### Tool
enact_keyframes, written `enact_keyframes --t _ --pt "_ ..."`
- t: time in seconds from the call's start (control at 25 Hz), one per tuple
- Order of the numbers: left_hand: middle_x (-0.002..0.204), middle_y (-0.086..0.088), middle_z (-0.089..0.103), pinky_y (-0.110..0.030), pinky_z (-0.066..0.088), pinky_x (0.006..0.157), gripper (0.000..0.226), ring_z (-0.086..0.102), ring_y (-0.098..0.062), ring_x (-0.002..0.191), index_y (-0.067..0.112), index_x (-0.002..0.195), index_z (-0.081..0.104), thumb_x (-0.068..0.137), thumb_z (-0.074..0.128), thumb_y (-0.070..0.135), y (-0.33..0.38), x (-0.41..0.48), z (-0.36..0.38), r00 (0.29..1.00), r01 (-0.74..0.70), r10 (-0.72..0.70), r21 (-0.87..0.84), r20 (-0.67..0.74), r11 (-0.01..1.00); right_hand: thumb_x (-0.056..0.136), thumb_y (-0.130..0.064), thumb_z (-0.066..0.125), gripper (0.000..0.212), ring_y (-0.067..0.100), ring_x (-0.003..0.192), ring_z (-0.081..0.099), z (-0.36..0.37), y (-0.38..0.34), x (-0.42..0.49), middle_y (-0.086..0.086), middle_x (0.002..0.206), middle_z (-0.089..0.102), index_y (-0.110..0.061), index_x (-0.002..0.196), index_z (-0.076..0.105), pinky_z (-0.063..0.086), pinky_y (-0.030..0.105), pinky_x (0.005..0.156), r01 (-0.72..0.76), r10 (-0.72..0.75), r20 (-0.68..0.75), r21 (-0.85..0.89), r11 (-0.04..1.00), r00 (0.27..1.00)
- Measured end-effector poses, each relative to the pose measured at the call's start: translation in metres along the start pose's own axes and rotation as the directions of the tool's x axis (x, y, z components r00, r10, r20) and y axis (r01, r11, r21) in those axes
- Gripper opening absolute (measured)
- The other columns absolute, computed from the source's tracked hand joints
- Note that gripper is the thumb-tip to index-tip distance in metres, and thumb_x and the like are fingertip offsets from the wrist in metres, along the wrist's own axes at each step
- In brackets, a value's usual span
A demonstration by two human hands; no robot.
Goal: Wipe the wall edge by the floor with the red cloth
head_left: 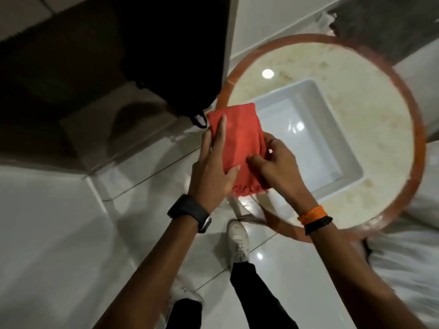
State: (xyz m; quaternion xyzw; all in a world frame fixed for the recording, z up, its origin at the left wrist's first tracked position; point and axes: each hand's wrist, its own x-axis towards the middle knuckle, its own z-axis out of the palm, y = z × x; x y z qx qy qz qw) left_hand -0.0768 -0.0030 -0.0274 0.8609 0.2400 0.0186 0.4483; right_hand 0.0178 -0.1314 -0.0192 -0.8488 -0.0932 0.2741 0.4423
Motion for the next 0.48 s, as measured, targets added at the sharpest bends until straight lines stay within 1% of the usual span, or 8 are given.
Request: enact_keyframes --t 0.08,0.12,0.2,0.28,0.32,0.36,0.4,0.48 --pt "0.169 -0.002 0.005 -0.049 0.046 0.113 0.107 0.023 -0.027 0.155 0.035 0.163 0.0 0.09 0.075 0.01 0.025 0.027 0.027 0.994 0.033 -0.039 0.061 0.104 0.998 0.086 -0.014 0.069 0.049 0.022 0.097 0.065 -0.038 0.017 0.021 -0.003 0.105 0.067 -0.033 0.131 0.062 0.054 0.044 0.095 -0.062 0.061 -0.018 -0.079 0.995 0.998" --pt "0.169 -0.002 0.004 -0.049 0.042 0.116 0.105 0.019 -0.028 0.156 0.032 0.163 -0.001 0.092 0.074 0.01 0.032 0.038 0.039 0.987 0.047 -0.064 0.11 0.147 0.993 0.088 -0.01 0.069 0.05 0.022 0.095 0.063 -0.049 0.028 0.03 -0.001 0.107 0.066 -0.027 0.135 0.06 0.052 0.041 0.096 -0.087 0.087 -0.005 -0.109 0.99 0.996" --pt "0.168 -0.005 0.006 -0.04 0.041 0.117 0.1 0.029 -0.03 0.151 0.024 0.164 0.001 0.095 0.072 0.012 0.044 0.056 0.064 0.973 0.06 -0.107 0.227 0.203 0.972 0.091 -0.008 0.068 0.05 0.018 0.093 0.058 -0.062 0.051 0.044 0.006 0.116 0.068 -0.02 0.139 0.058 0.045 0.028 0.089 -0.088 0.089 -0.004 -0.192 0.977 0.996" --pt "0.167 -0.011 0.012 -0.038 0.047 0.105 0.096 0.049 -0.031 0.138 0.016 0.164 0.004 0.096 0.071 0.015 0.051 0.069 0.083 0.97 0.047 -0.136 0.392 0.203 0.919 0.091 -0.007 0.068 0.051 0.019 0.095 0.057 -0.066 0.068 0.055 0.01 0.122 0.068 -0.016 0.14 0.057 0.038 0.023 0.084 -0.064 0.062 -0.015 -0.227 0.972 0.998" --pt "0.165 -0.015 0.016 -0.04 0.048 0.103 0.094 0.056 -0.032 0.13 0.013 0.163 0.008 0.095 0.072 0.017 0.053 0.074 0.089 0.973 0.034 -0.141 0.498 0.18 0.867 0.091 -0.008 0.068 0.05 0.023 0.098 0.058 -0.067 0.075 0.061 0.013 0.122 0.067 -0.014 0.139 0.056 0.038 0.024 0.084 -0.051 0.049 -0.016 -0.239 0.97 0.999" --pt "0.163 -0.018 0.02 -0.044 0.047 0.104 0.093 0.058 -0.033 0.126 0.011 0.162 0.012 0.093 0.074 0.02 0.054 0.076 0.091 0.976 0.017 -0.142 0.597 0.163 0.802 0.09 -0.011 0.07 0.05 0.029 0.104 0.059 -0.068 0.076 0.065 0.015 0.121 0.065 -0.012 0.138 0.056 0.038 0.027 0.083 -0.05 0.049 -0.012 -0.306 0.951 0.999" --pt "0.161 -0.02 0.023 -0.047 0.045 0.106 0.093 0.056 -0.035 0.127 0.01 0.161 0.016 0.092 0.075 0.025 0.053 0.077 0.091 0.984 -0.011 -0.11 0.669 0.138 0.743 0.089 -0.016 0.071 0.05 0.034 0.11 0.058 -0.068 0.079 0.066 0.017 0.121 0.061 -0.011 0.137 0.056 0.04 0.031 0.081 -0.039 0.04 -0.007 -0.391 0.919 0.999" --pt "0.16 -0.02 0.026 -0.049 0.046 0.107 0.093 0.044 -0.037 0.136 0.011 0.16 0.021 0.09 0.073 0.042 0.053 0.073 0.084 0.995 -0.043 -0.042 0.761 0.092 0.647 0.087 -0.026 0.072 0.059 0.039 0.121 0.05 -0.064 0.072 0.064 0.018 0.13 0.052 -0.009 0.139 0.051 0.048 0.04 0.08 -0.039 -0.015 -0.084 -0.607 0.794 0.996"
